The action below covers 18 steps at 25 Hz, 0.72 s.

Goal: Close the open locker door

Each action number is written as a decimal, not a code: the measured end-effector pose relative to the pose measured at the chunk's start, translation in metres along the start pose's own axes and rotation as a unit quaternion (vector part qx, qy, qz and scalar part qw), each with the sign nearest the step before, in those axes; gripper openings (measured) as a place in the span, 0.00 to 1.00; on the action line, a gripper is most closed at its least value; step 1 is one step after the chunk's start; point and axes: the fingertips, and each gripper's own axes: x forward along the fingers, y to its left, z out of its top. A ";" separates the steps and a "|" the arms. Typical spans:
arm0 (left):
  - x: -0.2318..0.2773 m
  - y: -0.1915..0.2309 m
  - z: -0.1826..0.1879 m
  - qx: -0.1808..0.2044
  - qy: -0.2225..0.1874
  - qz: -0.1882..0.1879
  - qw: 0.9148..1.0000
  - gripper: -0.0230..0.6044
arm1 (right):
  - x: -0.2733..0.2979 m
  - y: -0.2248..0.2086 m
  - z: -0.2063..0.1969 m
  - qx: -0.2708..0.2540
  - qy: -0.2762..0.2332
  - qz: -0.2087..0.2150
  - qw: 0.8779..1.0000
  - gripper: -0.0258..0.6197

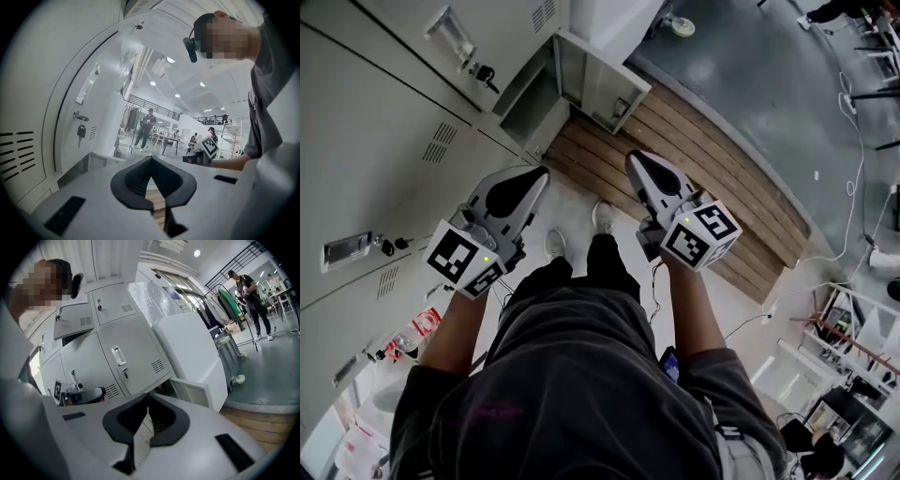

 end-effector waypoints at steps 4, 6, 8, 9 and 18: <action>0.027 0.004 -0.001 -0.006 0.004 0.012 1.000 0.06 | 0.008 -0.027 0.011 0.001 0.011 0.008 1.000 0.08; 0.039 0.007 -0.002 -0.008 0.006 0.019 1.000 0.06 | 0.012 -0.042 0.016 0.001 0.015 0.010 1.000 0.08; 0.049 0.011 -0.003 -0.009 0.008 0.025 1.000 0.06 | 0.016 -0.055 0.021 0.000 0.018 0.010 1.000 0.09; 0.054 0.012 -0.003 -0.010 0.009 0.027 1.000 0.06 | 0.018 -0.062 0.023 0.000 0.019 0.010 1.000 0.09; 0.087 0.029 -0.015 -0.026 0.016 0.055 0.998 0.06 | 0.040 -0.110 0.027 0.009 0.038 0.011 0.999 0.09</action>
